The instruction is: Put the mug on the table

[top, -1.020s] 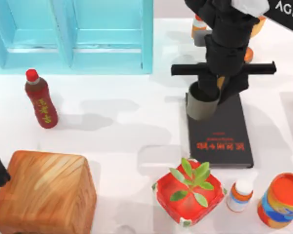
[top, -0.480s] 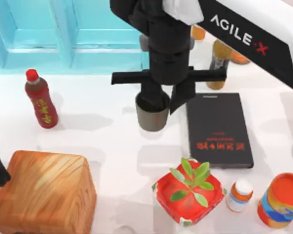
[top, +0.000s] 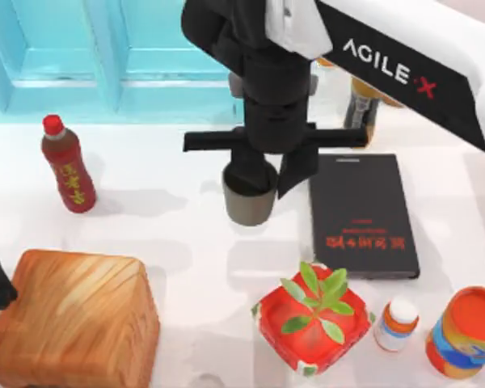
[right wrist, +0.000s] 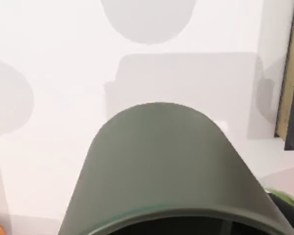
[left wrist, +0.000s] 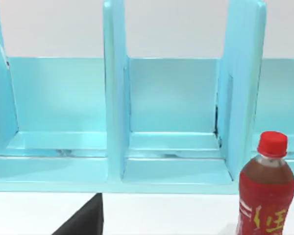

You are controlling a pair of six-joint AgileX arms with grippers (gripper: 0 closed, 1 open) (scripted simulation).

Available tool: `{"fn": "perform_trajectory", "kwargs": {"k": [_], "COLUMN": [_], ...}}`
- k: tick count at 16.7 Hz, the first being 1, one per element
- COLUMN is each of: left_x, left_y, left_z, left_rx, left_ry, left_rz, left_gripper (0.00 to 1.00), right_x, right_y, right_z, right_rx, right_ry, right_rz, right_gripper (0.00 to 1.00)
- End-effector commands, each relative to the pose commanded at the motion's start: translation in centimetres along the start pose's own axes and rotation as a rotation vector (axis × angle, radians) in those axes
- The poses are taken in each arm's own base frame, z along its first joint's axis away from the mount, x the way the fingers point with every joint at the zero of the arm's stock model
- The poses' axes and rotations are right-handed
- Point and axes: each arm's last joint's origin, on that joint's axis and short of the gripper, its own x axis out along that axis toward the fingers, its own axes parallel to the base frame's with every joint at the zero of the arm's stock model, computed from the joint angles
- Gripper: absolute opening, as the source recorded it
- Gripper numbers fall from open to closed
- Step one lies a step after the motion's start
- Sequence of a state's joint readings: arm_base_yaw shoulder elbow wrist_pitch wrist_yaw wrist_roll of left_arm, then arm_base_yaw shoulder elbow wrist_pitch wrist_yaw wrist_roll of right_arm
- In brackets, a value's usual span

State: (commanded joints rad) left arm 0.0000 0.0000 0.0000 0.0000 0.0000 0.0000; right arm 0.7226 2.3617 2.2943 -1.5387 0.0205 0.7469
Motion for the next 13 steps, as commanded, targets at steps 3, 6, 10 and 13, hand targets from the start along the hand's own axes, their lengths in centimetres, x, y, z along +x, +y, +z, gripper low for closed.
{"fn": "perform_trajectory", "kwargs": {"k": [3,6,10,13], "left_x": [0.0,0.0,0.0,0.0], "left_y": [0.0,0.0,0.0,0.0], "left_z": [0.0,0.0,0.0,0.0], "left_rx": [0.0,0.0,0.0,0.0], "left_ry": [0.0,0.0,0.0,0.0], "left_rz": [0.0,0.0,0.0,0.0], "left_gripper": [1.0,1.0,1.0,1.0], "right_x": [2.8,4.4,4.5,4.5], "right_y": [0.3,0.6,0.6,0.6], "right_z": [-0.1,-0.2,-0.2,-0.2], "right_rx": [-0.002,-0.003,-0.003,-0.003], "right_ry": [0.01,0.009,0.009,0.009], "right_rz": [-0.01,-0.01,-0.011,-0.011], "right_gripper": [0.0,0.0,0.0,0.23]}}
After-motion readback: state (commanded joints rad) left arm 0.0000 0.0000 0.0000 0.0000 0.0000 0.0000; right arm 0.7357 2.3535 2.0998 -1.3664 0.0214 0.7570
